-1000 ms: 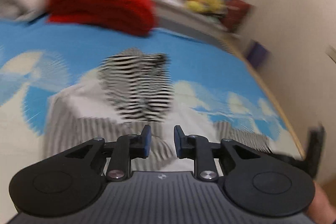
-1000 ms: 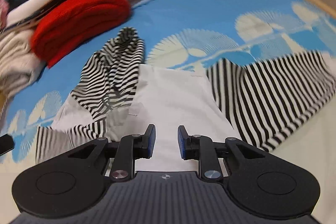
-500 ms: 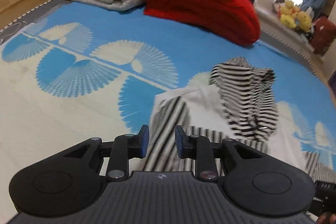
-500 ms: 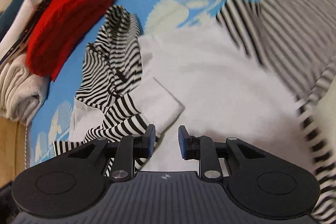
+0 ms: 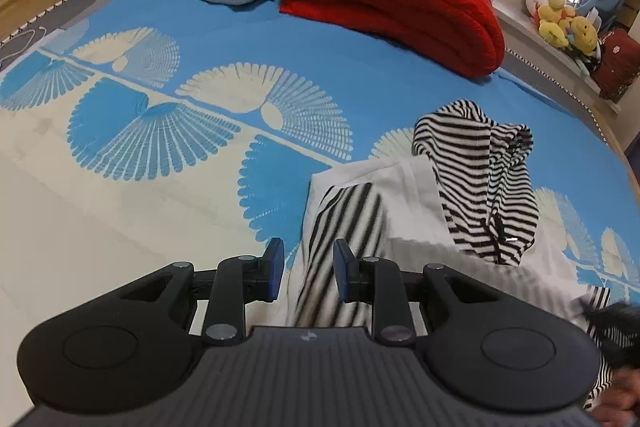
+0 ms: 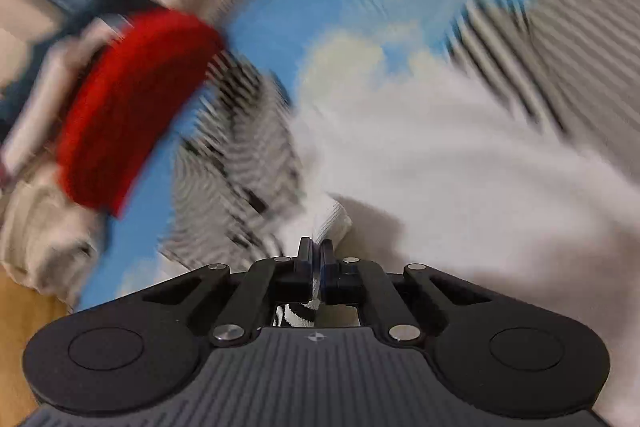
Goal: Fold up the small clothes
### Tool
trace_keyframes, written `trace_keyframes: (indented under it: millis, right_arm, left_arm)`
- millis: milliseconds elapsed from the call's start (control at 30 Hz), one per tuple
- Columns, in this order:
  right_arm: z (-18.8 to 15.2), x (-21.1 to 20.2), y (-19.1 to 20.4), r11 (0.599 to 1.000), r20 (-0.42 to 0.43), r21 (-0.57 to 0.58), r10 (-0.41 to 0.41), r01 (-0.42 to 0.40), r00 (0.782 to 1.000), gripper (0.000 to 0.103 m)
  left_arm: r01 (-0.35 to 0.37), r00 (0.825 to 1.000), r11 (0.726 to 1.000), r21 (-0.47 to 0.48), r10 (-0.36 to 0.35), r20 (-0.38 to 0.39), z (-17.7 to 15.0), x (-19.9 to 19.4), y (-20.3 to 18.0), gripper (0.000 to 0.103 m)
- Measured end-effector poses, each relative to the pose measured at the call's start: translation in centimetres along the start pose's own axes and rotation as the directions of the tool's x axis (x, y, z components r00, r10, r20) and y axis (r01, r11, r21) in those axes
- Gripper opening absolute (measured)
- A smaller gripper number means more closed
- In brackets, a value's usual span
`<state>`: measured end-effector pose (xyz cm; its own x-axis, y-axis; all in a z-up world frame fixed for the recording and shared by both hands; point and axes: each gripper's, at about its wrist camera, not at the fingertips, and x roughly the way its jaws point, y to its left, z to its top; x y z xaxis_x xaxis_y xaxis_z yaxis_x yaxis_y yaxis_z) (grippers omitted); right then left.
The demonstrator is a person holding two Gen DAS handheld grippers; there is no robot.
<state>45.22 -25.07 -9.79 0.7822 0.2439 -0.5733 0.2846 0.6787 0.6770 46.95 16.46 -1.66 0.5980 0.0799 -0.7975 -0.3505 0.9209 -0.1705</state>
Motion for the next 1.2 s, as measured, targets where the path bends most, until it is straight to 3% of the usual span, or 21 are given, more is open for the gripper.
trace_keyframes:
  millis: [67, 133, 167, 233, 300, 367, 400, 467, 533, 633, 767, 833, 933, 1033, 1100, 1167, 1200]
  right_arm:
    - [0.0, -2.9, 0.4, 1.000, 0.099, -0.015, -0.020, 0.022, 0.995, 0.002]
    - [0.0, -4.8, -0.4, 0.992, 0.160, -0.032, -0.112, 0.118, 0.981, 0.002]
    - [0.0, -4.7, -1.1, 0.984, 0.144, -0.036, -0.167, 0.174, 0.975, 0.003]
    - [0.2, -2.5, -3.6, 0.952, -0.012, -0.019, -0.307, 0.306, 0.952, 0.007]
    - [0.0, -1.3, -6.8, 0.920, -0.122, 0.102, -0.365, 0.378, 0.923, 0.007]
    - [0.2, -0.8, -7.7, 0.921, -0.154, 0.111, -0.356, 0.374, 0.922, 0.012]
    - [0.3, -0.5, -7.8, 0.929, -0.166, 0.101, -0.336, 0.355, 0.927, 0.022]
    - [0.3, 0.0, -7.5, 0.943, -0.181, 0.099, -0.298, 0.319, 0.937, 0.033]
    - [0.6, 0.9, -7.4, 0.949, -0.204, 0.093, -0.278, 0.301, 0.939, 0.034]
    - [0.6, 1.9, -8.6, 0.935, -0.247, 0.130, -0.292, 0.331, 0.924, 0.034]
    - [0.7, 1.6, -8.2, 0.936, -0.239, 0.120, -0.297, 0.332, 0.925, 0.033]
    - [1.0, 1.6, -7.9, 0.949, -0.223, 0.111, -0.267, 0.297, 0.938, 0.001]
    - [1.7, 0.7, -6.9, 0.961, -0.143, 0.053, -0.261, 0.271, 0.955, 0.000]
    - [2.3, 0.1, -6.1, 0.951, -0.098, -0.029, -0.308, 0.307, 0.946, 0.000]
    - [2.6, -0.1, -5.9, 0.955, -0.072, -0.055, -0.294, 0.291, 0.953, 0.004]
    - [2.5, 0.2, -5.6, 0.971, -0.105, -0.091, -0.230, 0.221, 0.968, 0.004]
    - [2.3, 0.9, -5.5, 0.980, -0.162, -0.113, -0.183, 0.166, 0.970, 0.012]
  left_arm:
    - [0.016, 1.000, 1.000, -0.005, -0.016, -0.022, -0.2, 0.3, -0.1, 0.028]
    - [0.038, 0.998, 0.999, -0.003, -0.038, -0.043, -0.6, 0.6, -0.5, 0.028]
    - [0.049, 0.997, 0.999, 0.007, -0.049, -0.056, -0.9, 0.9, -0.8, 0.028]
    - [0.063, 0.994, 0.998, 0.030, -0.061, -0.086, -1.5, 1.5, -1.5, 0.028]
    - [0.079, 0.989, 0.995, 0.055, -0.071, -0.126, -2.2, 2.2, -2.3, 0.028]
    - [0.093, 0.984, 0.993, 0.079, -0.080, -0.157, -3.1, 2.9, -3.1, 0.028]
    - [0.105, 0.981, 0.990, 0.091, -0.088, -0.175, -3.6, 3.3, -3.5, 0.028]
    - [0.132, 0.971, 0.987, 0.096, -0.109, -0.214, -4.5, 4.0, -4.0, 0.028]
    - [0.155, 0.958, 0.984, 0.091, -0.127, -0.256, -5.5, 5.0, -4.1, 0.028]
    - [0.143, 0.942, 0.984, 0.108, -0.102, -0.319, -7.2, 6.7, -4.0, 0.030]
    - [0.111, 0.933, 0.973, 0.201, -0.032, -0.359, -8.7, 7.9, -3.6, 0.027]
    - [0.106, 0.931, 0.961, 0.254, -0.007, -0.364, -8.8, 7.6, -3.8, 0.026]
    - [0.097, 0.929, 0.944, 0.316, 0.028, -0.368, -9.1, 7.4, -4.1, 0.026]
    - [0.081, 0.931, 0.929, 0.361, 0.059, -0.361, -9.2, 7.1, -4.4, 0.027]
    - [0.082, 0.935, 0.926, 0.369, 0.057, -0.351, -8.8, 6.8, -4.6, 0.027]
    - [0.100, 0.947, 0.927, 0.362, 0.022, -0.319, -8.3, 6.1, -4.9, 0.027]
    - [0.119, 0.951, 0.929, 0.351, -0.004, -0.310, -8.1, 5.8, -5.0, 0.027]
